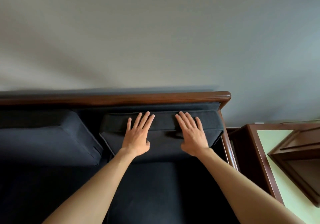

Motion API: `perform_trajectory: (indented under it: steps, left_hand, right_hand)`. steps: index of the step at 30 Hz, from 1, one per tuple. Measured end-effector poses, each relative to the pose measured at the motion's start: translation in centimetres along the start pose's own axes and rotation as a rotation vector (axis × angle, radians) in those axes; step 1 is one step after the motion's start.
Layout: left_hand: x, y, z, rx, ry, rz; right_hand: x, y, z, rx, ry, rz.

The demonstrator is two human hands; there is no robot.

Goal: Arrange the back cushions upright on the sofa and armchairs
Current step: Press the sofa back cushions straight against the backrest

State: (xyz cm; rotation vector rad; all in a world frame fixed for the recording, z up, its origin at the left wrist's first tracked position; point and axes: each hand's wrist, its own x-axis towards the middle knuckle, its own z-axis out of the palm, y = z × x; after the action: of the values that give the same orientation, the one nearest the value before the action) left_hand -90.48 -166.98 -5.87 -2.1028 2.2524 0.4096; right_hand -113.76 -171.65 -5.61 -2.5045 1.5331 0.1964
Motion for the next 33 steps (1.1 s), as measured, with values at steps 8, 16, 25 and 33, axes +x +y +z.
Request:
perform_trajectory:
  steps: [8, 16, 25, 33]
  left_hand:
    - [-1.7, -8.2, -0.6, 0.036, 0.025, -0.125]
    - [-1.9, -4.5, -1.2, 0.066, -0.066, -0.294]
    - [-4.6, -5.8, -3.7, -0.075, -0.066, -0.179]
    - [-8.8, -13.9, -9.0, -0.253, 0.089, -0.217]
  right_hand:
    - [-1.8, 8.1, -1.1, 0.028, -0.074, 0.198]
    - [-0.5, 2.1, -1.6, -0.022, -0.139, 0.331]
    - [0.0, -7.0, -3.2, 0.064, -0.158, 0.139]
    - [3.4, -20.4, -9.2, 0.281, -0.107, -0.032]
